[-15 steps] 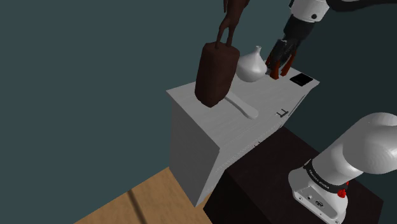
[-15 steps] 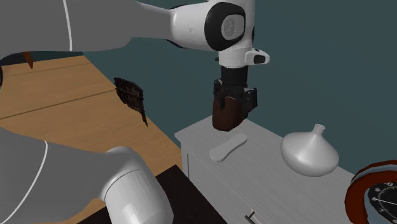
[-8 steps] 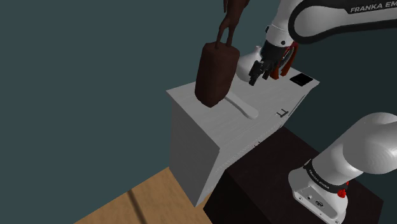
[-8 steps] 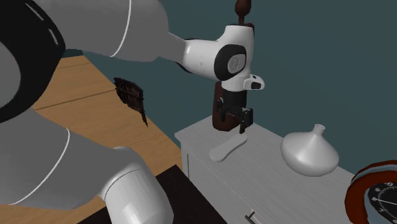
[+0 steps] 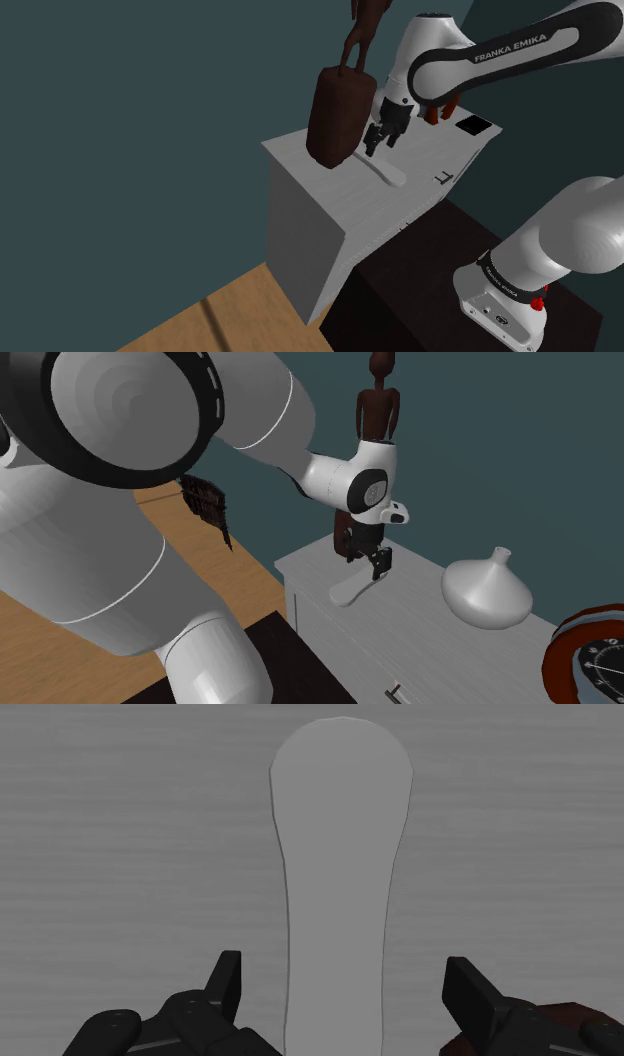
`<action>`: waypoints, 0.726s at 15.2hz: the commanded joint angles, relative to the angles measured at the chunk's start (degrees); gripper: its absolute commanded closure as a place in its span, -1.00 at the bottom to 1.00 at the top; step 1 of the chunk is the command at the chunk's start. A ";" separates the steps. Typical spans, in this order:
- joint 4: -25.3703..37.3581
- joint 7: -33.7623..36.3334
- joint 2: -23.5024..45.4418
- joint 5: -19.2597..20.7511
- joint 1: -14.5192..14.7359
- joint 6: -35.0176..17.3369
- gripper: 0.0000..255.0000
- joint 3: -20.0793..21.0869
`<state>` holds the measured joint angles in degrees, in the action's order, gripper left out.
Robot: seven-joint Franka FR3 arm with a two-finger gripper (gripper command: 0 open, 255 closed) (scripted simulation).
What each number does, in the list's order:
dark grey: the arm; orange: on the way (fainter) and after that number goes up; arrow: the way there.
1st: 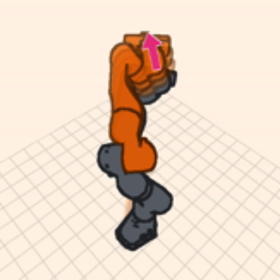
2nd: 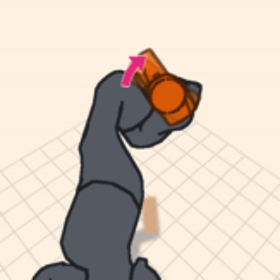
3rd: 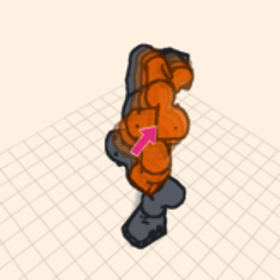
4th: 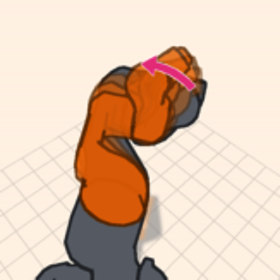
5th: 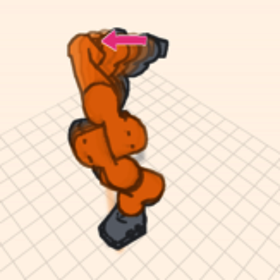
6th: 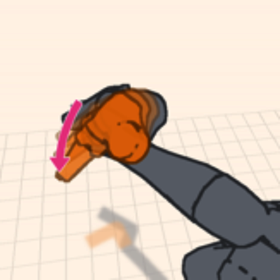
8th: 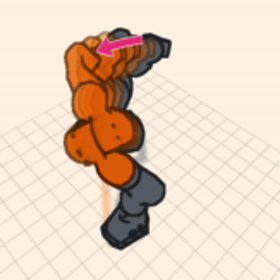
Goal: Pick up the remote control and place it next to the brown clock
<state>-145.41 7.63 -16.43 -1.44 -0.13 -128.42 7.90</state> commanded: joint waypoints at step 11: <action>-2.76 0.59 4.43 0.46 -0.19 -7.10 -1.00 0.32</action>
<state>-148.14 8.22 -12.03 -0.98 -0.31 -135.44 8.22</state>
